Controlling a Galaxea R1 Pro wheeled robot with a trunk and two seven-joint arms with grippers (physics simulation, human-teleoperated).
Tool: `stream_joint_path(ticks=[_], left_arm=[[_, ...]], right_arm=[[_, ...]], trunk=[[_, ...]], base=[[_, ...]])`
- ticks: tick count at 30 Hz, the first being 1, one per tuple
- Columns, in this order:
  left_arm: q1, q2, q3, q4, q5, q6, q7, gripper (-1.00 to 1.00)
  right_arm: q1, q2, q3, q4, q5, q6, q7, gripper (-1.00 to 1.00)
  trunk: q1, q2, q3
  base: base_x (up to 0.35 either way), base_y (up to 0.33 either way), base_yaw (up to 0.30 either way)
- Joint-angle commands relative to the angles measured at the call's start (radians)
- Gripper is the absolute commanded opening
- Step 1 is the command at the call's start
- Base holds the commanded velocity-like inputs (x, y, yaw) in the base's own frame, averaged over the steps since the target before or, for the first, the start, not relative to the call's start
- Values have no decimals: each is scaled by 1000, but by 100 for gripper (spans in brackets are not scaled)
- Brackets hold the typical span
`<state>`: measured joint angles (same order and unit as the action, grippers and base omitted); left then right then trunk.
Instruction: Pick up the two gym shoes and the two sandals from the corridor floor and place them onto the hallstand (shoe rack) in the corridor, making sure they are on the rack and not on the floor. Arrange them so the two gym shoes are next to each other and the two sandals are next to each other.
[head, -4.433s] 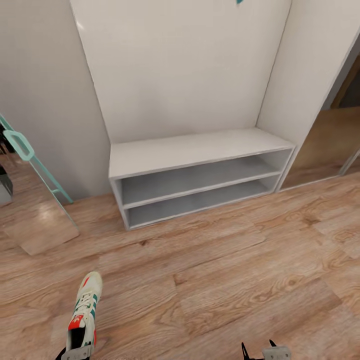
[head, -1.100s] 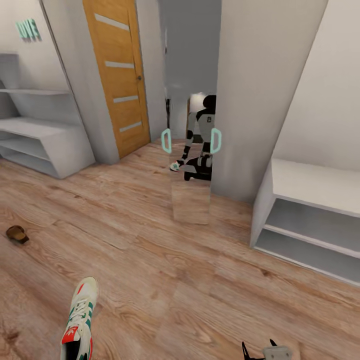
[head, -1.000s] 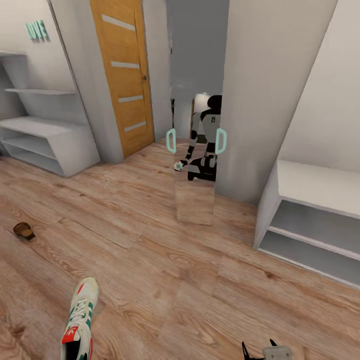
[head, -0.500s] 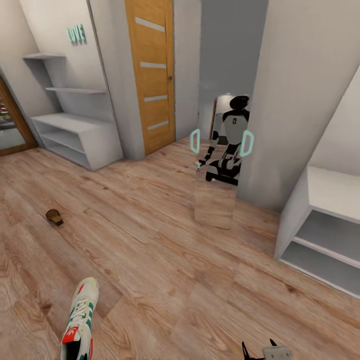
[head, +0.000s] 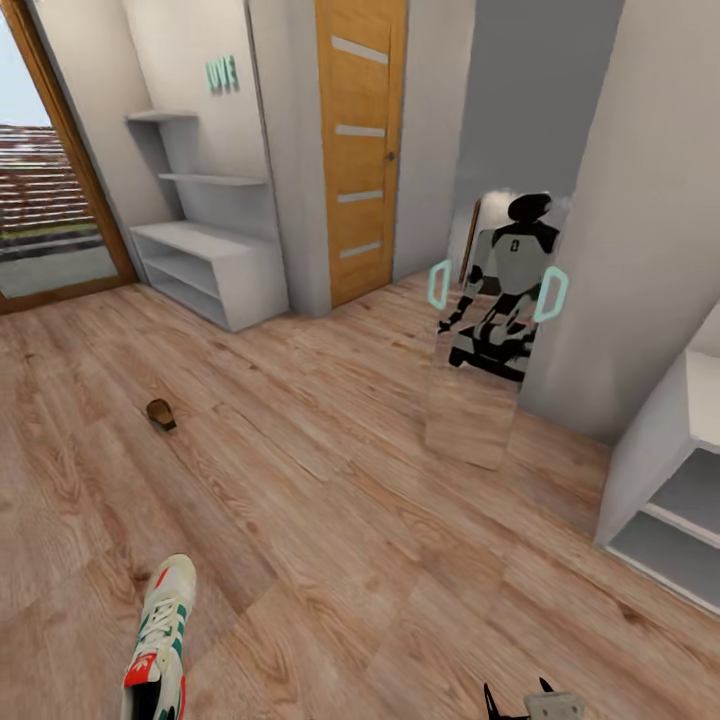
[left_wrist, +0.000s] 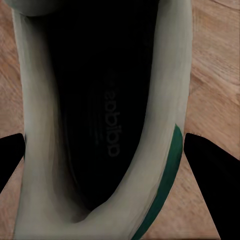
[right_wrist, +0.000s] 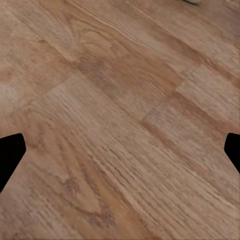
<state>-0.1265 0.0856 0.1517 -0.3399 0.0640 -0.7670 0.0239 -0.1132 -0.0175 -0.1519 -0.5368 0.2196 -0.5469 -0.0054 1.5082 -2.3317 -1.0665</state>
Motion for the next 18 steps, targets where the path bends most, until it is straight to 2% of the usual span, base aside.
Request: stream_joint_path(ticks=[1, 13, 18], left_arm=[[-1, 0, -3, 1, 7, -3, -1, -100], [-1, 0, -4, 1, 6, -6, 0, -100], [-1, 0, -4, 1, 7, -6, 1, -100]], right_arm=[[0, 1, -5, 1, 11, -3, -1, 100], [0, 1, -5, 0, 11, -4, -1, 100], [0, 1, -5, 0, 11, -4, 0, 100]], trunk=[[0, 0, -1], [0, 0, -1], [0, 0, -1]], base=[[0, 0, 275], [0, 0, 275], [73, 0, 275]])
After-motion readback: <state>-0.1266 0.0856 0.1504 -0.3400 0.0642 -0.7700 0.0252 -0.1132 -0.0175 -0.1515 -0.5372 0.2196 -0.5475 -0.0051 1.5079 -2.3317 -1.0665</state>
